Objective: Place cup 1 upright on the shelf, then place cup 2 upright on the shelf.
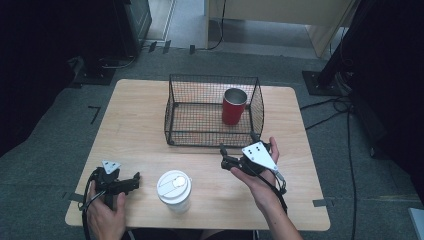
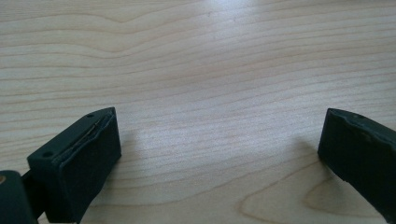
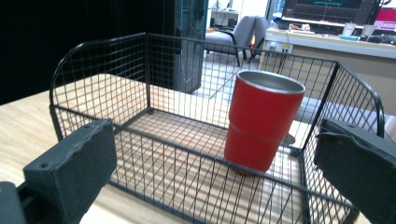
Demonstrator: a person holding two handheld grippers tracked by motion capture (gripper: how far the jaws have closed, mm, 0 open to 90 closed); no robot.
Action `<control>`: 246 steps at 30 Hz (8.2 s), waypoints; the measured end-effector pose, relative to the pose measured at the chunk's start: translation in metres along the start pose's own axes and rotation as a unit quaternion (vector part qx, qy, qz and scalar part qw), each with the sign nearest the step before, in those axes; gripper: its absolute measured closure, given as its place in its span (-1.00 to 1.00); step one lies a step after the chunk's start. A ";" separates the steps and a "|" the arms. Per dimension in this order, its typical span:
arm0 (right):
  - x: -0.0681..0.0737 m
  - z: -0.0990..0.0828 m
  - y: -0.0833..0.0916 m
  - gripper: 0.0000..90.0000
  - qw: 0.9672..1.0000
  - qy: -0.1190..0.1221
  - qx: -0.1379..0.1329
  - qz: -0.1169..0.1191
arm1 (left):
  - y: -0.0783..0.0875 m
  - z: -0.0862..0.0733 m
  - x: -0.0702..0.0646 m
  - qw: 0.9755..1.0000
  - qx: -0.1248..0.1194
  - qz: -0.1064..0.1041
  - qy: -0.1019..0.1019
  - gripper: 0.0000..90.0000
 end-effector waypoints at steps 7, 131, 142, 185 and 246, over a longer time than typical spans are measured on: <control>0.004 -0.012 0.012 -1.00 1.000 -0.001 0.007 0.013 | 0.000 0.000 0.000 1.000 0.000 0.000 0.000 -1.00; 0.169 -0.065 0.035 -0.65 0.968 -0.011 0.077 0.239 | -0.001 0.002 0.000 1.000 0.003 0.004 0.005 -1.00; 0.166 -0.050 0.031 -0.65 0.971 -0.017 0.063 0.230 | -0.001 0.002 0.000 1.000 0.002 0.005 0.006 -1.00; 0.132 0.030 -0.025 -0.65 0.987 -0.042 -0.001 0.153 | -0.001 0.002 0.000 1.000 0.002 0.005 0.006 -1.00; 0.091 0.081 -0.126 -0.65 0.992 -0.106 -0.022 0.066 | -0.002 0.002 0.000 1.000 0.001 0.006 0.007 -1.00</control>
Point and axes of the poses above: each handheld gripper's, and its own axes: y roughly backward along the jaws, z roughly out of its top, x roughly to its left, the point moved 7 cm from there along -y, roughly forward along the jaws, and after that the axes turned 13 degrees about -y, right-handed, at the moved point
